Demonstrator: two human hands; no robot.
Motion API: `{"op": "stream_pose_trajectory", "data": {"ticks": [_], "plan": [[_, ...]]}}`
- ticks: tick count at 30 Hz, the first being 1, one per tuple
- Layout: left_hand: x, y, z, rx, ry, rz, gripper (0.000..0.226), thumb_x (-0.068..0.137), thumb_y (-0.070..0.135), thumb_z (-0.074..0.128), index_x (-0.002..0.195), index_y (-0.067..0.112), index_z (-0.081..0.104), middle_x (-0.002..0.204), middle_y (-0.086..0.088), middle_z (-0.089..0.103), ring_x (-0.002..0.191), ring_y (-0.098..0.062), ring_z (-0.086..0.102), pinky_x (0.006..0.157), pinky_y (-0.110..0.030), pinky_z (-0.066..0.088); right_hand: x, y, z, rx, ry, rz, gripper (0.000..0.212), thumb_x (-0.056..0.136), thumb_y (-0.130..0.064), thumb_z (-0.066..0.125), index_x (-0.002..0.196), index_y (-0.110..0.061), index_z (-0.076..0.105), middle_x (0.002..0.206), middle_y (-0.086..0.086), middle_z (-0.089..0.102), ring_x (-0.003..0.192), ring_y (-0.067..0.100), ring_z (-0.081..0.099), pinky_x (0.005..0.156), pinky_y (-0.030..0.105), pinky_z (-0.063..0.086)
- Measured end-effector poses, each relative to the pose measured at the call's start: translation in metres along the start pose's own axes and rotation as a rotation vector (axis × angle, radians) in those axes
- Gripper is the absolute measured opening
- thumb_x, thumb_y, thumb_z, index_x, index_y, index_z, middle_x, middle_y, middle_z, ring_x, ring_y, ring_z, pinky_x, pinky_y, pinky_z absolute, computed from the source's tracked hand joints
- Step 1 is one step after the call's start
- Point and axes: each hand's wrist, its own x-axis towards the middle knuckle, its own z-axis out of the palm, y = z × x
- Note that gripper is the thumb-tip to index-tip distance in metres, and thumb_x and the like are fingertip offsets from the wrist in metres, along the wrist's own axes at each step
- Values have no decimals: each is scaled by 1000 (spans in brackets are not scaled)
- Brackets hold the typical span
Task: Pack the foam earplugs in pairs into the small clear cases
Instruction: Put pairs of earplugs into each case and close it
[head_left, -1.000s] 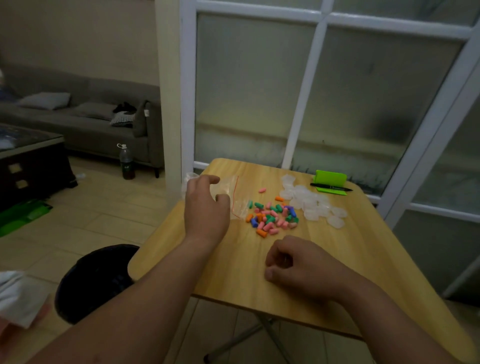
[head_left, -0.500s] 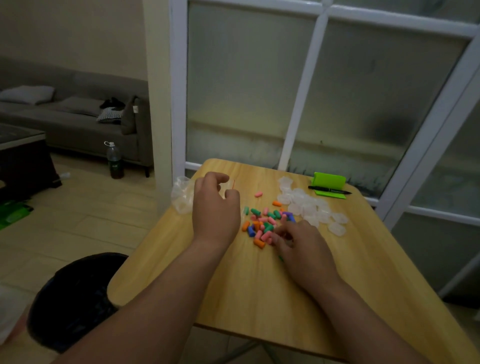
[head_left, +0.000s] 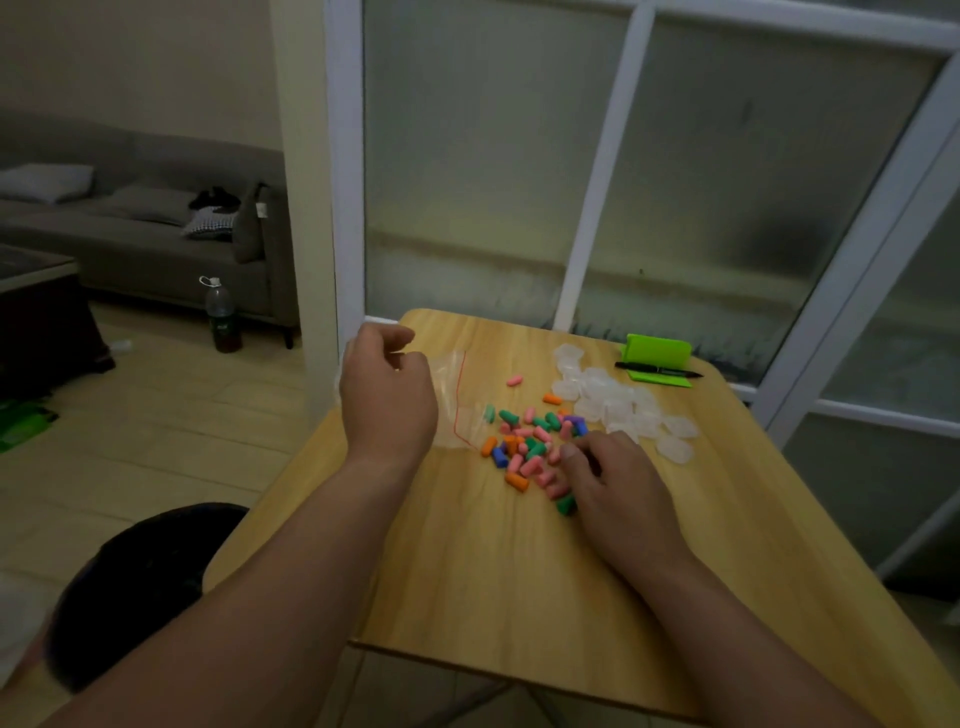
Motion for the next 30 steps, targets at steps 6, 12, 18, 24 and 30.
{"op": "stream_pose_trajectory", "data": {"ticks": [6, 12, 18, 24, 30], "plan": [[-14, 11, 2, 7, -111, 74, 27, 100, 8, 55, 121, 24, 63, 118, 8, 62, 106, -1, 58, 95, -32, 56, 6, 2, -4, 75, 73, 35, 31, 106, -40, 49, 80, -28, 61, 83, -8, 60, 86, 11, 57, 73, 40, 46], [-35, 19, 31, 7, -425, 189, 74, 102, 11, 55, 162, 40, 21, 148, 15, 45, 112, 6, 56, 87, -25, 58, 23, 13, -35, 237, 220, 143, 44, 112, -49, 36, 147, -31, 57, 140, -13, 58, 129, 7, 52, 103, 35, 43], [-38, 17, 57, 19, -491, 133, 59, 105, 13, 50, 156, 39, 34, 138, 12, 57, 106, 1, 63, 88, -38, 60, 34, 70, -74, 35, 320, 328, 36, 109, -32, 49, 142, -26, 59, 143, 4, 61, 127, 24, 57, 100, 40, 46], [-41, 16, 69, 73, -554, 76, 40, 105, 15, 49, 141, 34, 50, 120, 13, 65, 88, -2, 68, 76, -41, 63, 34, 78, -56, -236, 77, 278, 22, 98, -33, 66, 119, -27, 64, 121, -1, 65, 111, 25, 60, 85, 41, 52], [-48, 19, 63, 118, -619, 88, 36, 107, 19, 50, 140, 33, 51, 111, 13, 66, 86, -4, 68, 76, -42, 62, 44, 74, -46, -353, 54, 297, 18, 95, -30, 68, 101, -21, 54, 104, 7, 64, 95, 30, 58, 71, 40, 47]]}}
